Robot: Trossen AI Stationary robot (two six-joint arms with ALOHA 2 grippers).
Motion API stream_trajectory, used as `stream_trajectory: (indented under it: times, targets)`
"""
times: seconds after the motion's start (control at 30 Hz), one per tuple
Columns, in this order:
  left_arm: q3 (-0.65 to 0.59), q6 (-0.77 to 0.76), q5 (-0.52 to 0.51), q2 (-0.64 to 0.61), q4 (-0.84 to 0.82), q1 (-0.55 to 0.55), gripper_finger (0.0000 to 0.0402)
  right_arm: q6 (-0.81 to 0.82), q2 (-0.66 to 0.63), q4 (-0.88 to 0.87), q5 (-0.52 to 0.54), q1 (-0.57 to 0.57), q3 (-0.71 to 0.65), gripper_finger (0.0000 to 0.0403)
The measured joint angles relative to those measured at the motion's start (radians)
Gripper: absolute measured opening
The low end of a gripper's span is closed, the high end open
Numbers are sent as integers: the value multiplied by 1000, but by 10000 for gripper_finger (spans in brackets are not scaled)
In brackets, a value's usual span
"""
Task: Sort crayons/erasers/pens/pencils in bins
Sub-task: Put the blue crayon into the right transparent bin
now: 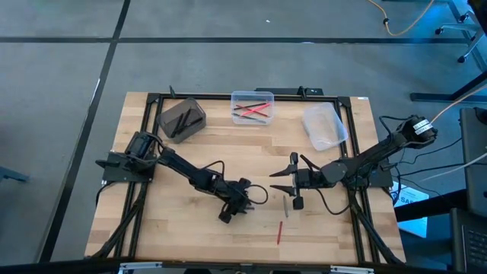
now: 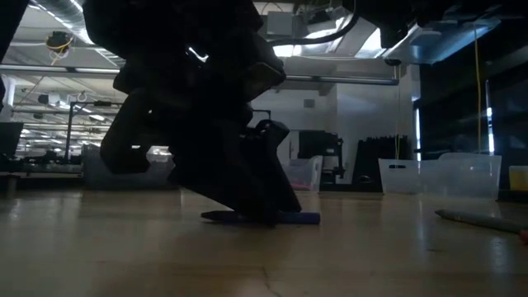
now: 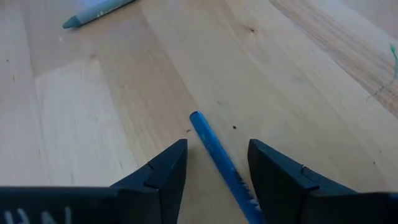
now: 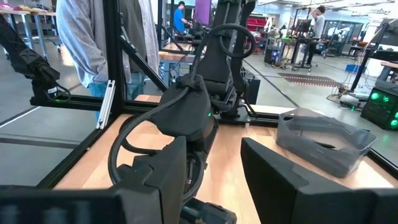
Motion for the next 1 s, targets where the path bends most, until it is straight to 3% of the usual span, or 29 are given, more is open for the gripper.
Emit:
stream_trajectory:
  times: [0.57,0.83,1.0]
  targets:
    - [-3,66,-29,-31,-44,9,163,5,0,-9,-6,14,0,158]
    - [0,-55,-83,-32,-87,15,160,5,0,-10,-6,25,0,158]
    - [1,-101,-106,-34,-114,17,138,19,0,-8,-6,26,0,158]
